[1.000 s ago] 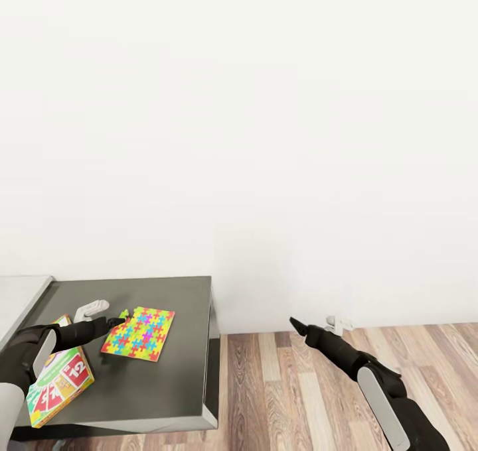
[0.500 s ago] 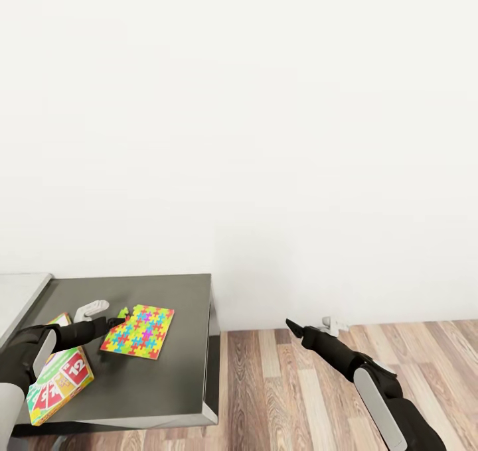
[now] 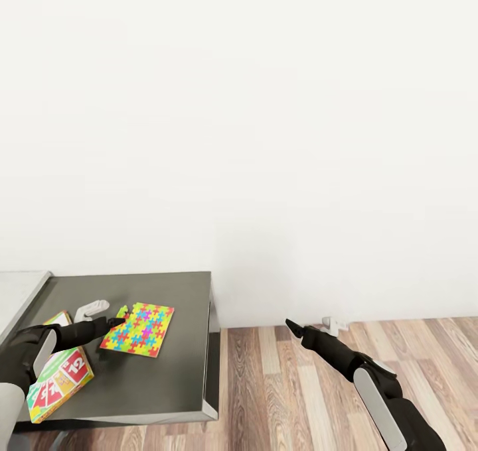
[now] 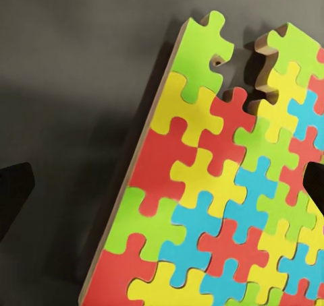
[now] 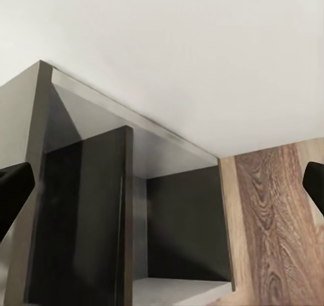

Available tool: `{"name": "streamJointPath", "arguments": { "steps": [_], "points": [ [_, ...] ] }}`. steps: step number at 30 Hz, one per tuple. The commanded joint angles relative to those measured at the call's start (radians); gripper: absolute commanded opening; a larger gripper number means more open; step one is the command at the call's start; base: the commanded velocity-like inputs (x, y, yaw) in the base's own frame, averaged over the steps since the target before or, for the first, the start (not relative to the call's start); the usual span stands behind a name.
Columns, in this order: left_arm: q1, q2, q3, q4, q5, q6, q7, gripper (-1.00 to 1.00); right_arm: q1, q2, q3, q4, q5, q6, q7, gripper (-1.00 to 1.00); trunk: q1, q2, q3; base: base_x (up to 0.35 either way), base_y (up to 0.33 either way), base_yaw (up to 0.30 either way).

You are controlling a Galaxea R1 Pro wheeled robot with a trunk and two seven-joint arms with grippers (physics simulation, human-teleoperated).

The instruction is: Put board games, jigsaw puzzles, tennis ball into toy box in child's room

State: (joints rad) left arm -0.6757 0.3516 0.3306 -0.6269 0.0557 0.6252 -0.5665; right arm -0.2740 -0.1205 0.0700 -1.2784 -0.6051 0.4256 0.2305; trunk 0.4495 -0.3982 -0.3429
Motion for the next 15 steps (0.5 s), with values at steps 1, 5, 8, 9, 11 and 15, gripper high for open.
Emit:
{"name": "streamJointPath", "arguments": {
  "steps": [1,5,8,9,11,15],
  "points": [
    [-0.001,0.000,0.003,0.000,0.006,0.009,-0.001,1.00,-0.001,-0.001,0.001,-0.001,-0.005,0.004,0.000,1.00,0.001,-0.002,-0.003,0.000,0.000,0.000],
    [-0.001,0.000,0.002,0.000,0.006,0.008,-0.001,1.00,-0.001,-0.001,0.001,0.000,-0.005,0.004,0.000,1.00,0.001,-0.002,-0.007,0.000,0.000,0.000],
    [-0.001,0.000,0.002,0.000,0.006,0.009,-0.001,1.00,-0.001,-0.001,0.001,0.000,-0.005,0.004,0.000,1.00,0.001,-0.002,-0.010,0.000,0.000,0.000],
    [-0.001,0.000,0.002,0.000,0.006,0.009,-0.001,1.00,-0.001,-0.001,0.001,0.000,-0.005,0.004,0.000,1.00,0.001,-0.002,-0.011,0.000,0.000,0.000],
    [-0.001,0.000,0.002,0.000,0.006,0.008,-0.001,1.00,-0.001,-0.001,0.001,0.000,-0.005,0.004,0.000,1.00,0.001,-0.002,-0.012,0.000,0.000,0.000],
    [-0.001,0.001,0.002,0.000,0.006,0.008,-0.001,1.00,-0.001,-0.001,0.001,0.000,-0.005,0.004,0.000,1.00,0.001,-0.002,-0.013,0.000,0.000,0.000]
  ]
}}
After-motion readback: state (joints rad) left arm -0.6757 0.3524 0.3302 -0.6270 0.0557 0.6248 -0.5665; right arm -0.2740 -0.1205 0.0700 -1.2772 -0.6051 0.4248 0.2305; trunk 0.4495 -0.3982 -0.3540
